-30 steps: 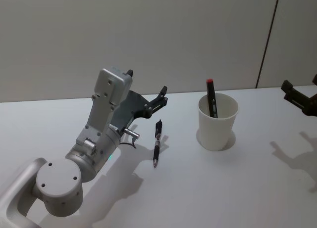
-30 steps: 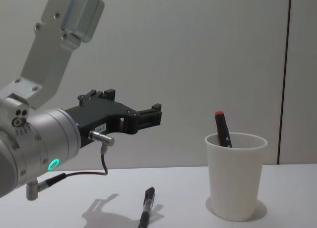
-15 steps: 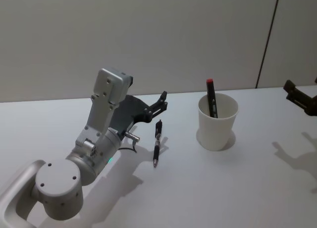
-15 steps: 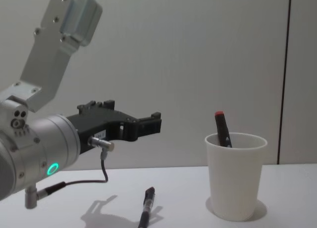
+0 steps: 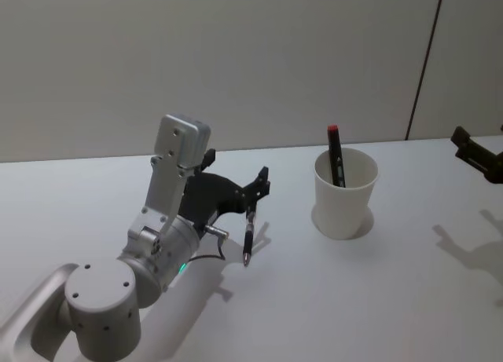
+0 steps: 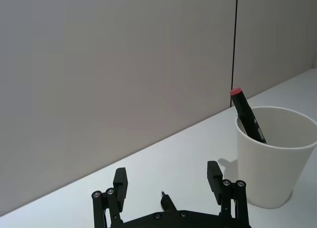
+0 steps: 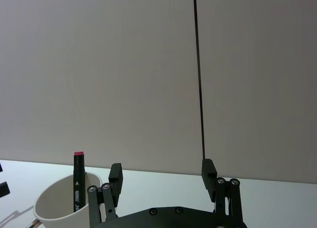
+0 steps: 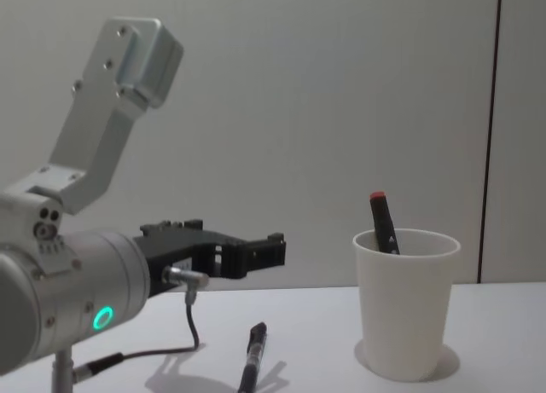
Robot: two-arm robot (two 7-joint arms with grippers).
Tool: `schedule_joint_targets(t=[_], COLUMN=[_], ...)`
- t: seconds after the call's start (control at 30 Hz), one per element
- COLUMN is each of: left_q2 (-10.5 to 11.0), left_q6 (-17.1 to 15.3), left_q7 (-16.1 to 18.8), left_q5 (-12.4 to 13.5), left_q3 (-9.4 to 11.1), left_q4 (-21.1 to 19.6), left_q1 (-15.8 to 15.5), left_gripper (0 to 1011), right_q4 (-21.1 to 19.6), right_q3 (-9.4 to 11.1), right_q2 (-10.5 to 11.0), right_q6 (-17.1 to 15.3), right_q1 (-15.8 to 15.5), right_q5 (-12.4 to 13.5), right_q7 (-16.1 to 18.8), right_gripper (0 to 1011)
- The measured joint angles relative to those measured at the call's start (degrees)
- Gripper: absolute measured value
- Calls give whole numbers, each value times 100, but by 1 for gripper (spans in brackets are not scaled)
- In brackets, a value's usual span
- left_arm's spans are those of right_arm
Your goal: Place the pen into the pen holder.
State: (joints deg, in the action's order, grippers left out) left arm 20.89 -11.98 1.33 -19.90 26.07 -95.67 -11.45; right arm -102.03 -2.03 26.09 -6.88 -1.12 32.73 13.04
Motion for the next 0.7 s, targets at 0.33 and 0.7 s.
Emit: schedule_joint_targets(t=[0.33, 0.7], left_q2=[-74, -129], left_q6=[-268, -338], left_q7=[104, 155], left_q5=[43, 224], left_q3=[71, 151], left_q4=[29, 158], left_q1=[63, 158], left_gripper=[1001, 1001], right_q4=[0, 0], right_q3=[1, 1], right_q2=[4, 4], right_q6=[0, 0], right_q1=[-4, -4], right_q5=[0, 0], right_q7=[0, 1], right_gripper=[1001, 1001])
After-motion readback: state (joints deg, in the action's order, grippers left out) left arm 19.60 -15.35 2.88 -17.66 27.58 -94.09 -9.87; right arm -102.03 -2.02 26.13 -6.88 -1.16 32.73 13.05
